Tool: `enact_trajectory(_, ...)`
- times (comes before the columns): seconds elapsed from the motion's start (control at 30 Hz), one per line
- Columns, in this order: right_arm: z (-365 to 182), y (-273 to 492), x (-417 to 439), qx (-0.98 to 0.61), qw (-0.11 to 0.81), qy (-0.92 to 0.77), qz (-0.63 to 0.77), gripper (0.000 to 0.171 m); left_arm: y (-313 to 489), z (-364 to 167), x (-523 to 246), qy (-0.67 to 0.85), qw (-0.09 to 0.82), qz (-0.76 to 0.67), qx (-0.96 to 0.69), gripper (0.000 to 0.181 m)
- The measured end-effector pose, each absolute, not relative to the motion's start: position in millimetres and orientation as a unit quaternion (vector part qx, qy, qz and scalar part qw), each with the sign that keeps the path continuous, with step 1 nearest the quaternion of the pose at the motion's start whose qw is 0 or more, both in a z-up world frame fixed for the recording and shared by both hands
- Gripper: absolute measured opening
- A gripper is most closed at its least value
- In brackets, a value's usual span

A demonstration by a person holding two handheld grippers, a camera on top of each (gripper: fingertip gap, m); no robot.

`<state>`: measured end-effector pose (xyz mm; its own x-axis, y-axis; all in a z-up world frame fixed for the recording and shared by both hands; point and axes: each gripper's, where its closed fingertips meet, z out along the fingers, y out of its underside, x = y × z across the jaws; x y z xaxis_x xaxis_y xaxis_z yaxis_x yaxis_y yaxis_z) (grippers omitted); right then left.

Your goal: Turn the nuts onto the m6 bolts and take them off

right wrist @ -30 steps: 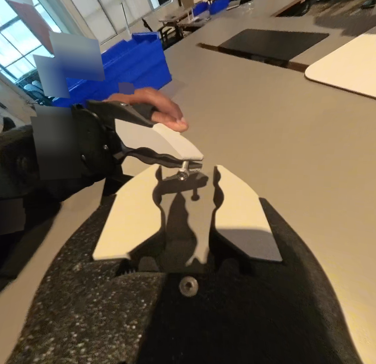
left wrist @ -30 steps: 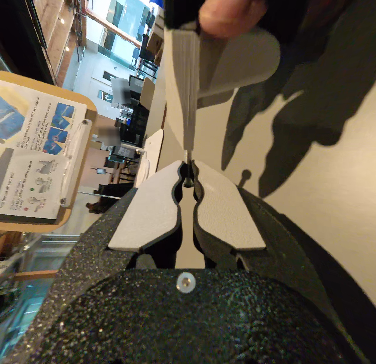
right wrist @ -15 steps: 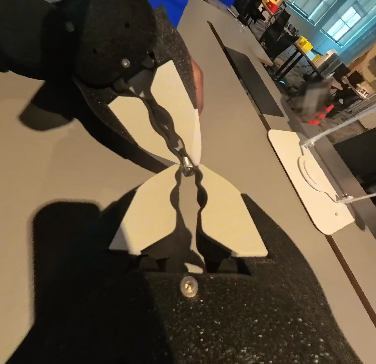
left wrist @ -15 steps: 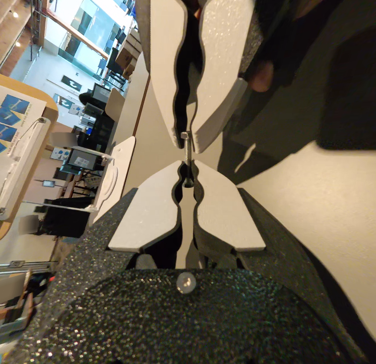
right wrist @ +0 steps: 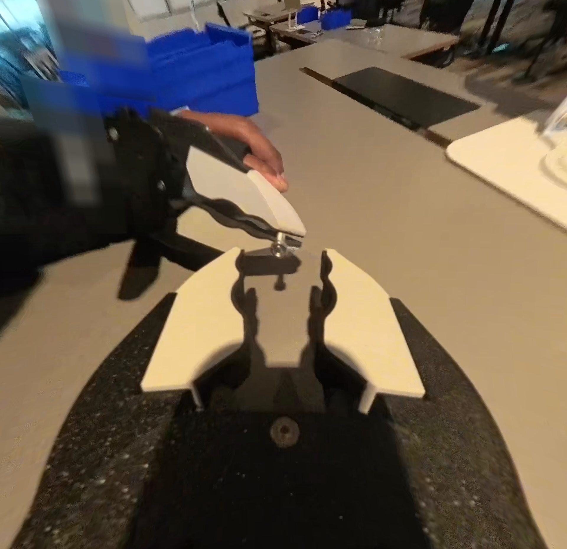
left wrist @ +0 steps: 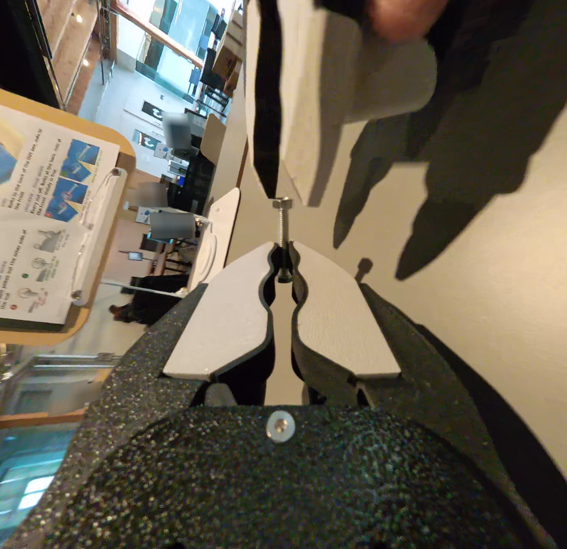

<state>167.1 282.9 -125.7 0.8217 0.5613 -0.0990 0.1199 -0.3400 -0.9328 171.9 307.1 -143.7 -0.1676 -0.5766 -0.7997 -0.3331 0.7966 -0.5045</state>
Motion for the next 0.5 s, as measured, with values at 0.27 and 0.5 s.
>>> enact_trajectory(0.27, -129, 277, 161, -0.746, 0.548, -0.377, -0.015, 0.02, 296, -149, 170, 0.77, 0.54, -0.163, -0.299, 0.006)
enact_trajectory(0.5, -134, 281, 161, -0.792, 0.527, -0.309, 0.017, 0.011, 302, -147, 171, 0.771, 0.562, -0.101, -0.282, 0.006)
